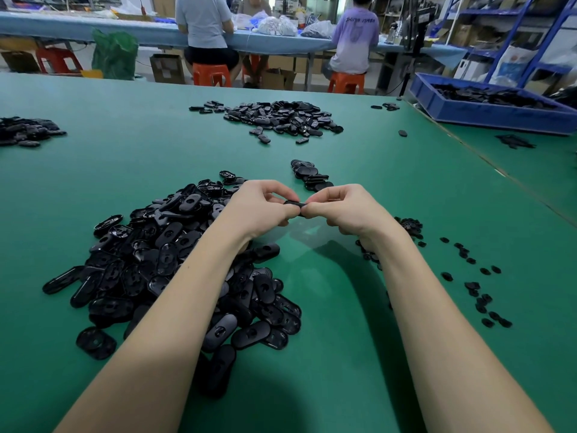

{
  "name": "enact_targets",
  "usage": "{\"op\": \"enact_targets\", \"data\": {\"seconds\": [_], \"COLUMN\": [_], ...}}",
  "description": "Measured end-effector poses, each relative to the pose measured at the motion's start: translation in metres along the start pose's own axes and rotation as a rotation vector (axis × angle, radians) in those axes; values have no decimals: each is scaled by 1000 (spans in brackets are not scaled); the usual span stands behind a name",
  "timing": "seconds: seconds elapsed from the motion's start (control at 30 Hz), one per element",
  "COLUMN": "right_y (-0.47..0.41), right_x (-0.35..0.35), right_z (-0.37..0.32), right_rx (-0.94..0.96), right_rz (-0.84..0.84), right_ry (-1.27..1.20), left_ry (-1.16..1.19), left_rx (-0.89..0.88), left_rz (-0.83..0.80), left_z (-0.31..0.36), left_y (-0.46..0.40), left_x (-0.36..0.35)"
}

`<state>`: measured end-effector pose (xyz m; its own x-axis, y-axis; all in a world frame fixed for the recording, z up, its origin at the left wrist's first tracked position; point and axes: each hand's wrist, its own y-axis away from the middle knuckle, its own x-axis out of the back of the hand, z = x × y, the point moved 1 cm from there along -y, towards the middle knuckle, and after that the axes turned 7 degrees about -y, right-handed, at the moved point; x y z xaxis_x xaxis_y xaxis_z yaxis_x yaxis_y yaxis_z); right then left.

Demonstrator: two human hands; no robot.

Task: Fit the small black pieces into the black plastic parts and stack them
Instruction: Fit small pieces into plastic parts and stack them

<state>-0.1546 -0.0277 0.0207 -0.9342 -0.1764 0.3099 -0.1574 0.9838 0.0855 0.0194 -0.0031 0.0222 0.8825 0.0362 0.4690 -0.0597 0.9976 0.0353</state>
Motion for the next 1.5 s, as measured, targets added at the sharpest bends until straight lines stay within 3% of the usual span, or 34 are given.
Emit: {"op": "enact_targets", "data": {"seconds": [0.57, 0.77, 1.13, 1.5], "right_y": [0, 2, -1, 1], "right_x": [-10, -3, -8, -15], "right_z": [4, 5, 6, 11], "right_rx": [97, 56, 74, 120], "right_rz": [48, -24, 42, 47], "right_ry": [-76, -119, -48, -148], "left_ry": [37, 124, 11, 7], "left_rx": [40, 33, 43, 41], "left_rz": [55, -28, 38, 80], "left_z": [-1, -1, -3, -5], "left_y": [-2, 2, -1, -2], "left_x": [-2, -1, -6, -5]}}
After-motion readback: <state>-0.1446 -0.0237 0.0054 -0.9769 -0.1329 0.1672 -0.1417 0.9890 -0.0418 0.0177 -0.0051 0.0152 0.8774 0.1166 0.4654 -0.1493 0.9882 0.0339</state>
